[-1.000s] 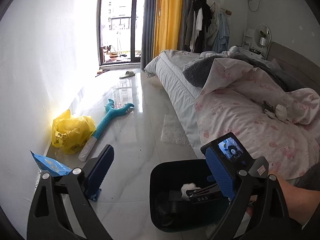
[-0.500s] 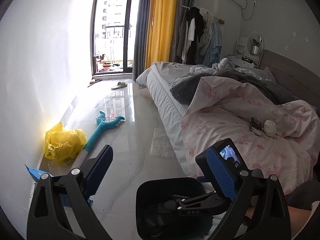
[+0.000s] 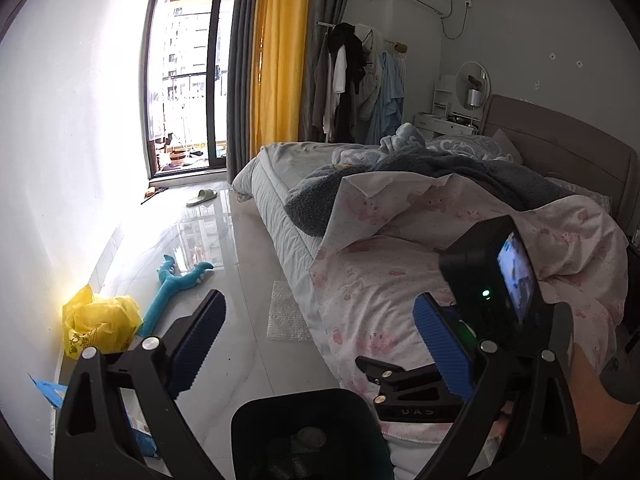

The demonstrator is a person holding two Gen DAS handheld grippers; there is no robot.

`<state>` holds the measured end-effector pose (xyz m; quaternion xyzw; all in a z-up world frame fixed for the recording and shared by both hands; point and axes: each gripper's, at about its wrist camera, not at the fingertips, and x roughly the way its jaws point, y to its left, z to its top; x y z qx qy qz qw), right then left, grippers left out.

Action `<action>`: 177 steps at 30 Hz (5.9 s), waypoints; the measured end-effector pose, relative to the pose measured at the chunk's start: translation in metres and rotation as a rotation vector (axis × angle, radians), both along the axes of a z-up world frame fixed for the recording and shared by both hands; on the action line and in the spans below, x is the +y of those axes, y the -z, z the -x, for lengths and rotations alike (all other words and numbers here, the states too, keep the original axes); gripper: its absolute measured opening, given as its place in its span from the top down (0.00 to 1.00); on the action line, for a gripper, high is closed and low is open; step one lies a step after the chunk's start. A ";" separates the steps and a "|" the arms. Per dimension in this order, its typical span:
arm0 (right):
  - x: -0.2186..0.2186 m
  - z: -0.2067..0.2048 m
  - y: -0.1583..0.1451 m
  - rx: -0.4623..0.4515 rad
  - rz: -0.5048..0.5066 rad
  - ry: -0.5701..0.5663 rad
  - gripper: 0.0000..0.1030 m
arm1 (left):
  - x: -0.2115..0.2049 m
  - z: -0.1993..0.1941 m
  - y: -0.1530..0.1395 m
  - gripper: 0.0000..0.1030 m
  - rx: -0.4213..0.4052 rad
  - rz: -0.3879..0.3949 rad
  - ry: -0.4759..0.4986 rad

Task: Collect trash
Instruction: 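Open the right tool over the bin and move both tools back to the bed, then grasp the black tissue packet with the left tool while the right tool grasps the other white sock, then lift both held items and carry them over the teal bin, then open the left tool over the bin while the right tool lowers and releases the sock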

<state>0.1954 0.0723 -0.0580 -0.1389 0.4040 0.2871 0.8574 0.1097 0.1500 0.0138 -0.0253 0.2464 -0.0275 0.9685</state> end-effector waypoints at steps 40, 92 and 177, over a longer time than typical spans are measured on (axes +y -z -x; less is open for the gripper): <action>-0.256 -0.118 0.002 -0.116 -0.009 0.423 0.14 | -0.152 -0.164 0.057 0.05 0.096 0.084 0.410; -0.335 -0.070 -0.024 -0.026 -0.276 0.385 0.44 | -0.259 -0.171 0.096 0.47 0.272 -0.115 0.457; -0.035 0.059 -0.034 0.046 -0.287 -0.027 0.44 | 0.012 0.004 0.201 0.46 0.761 0.013 -0.047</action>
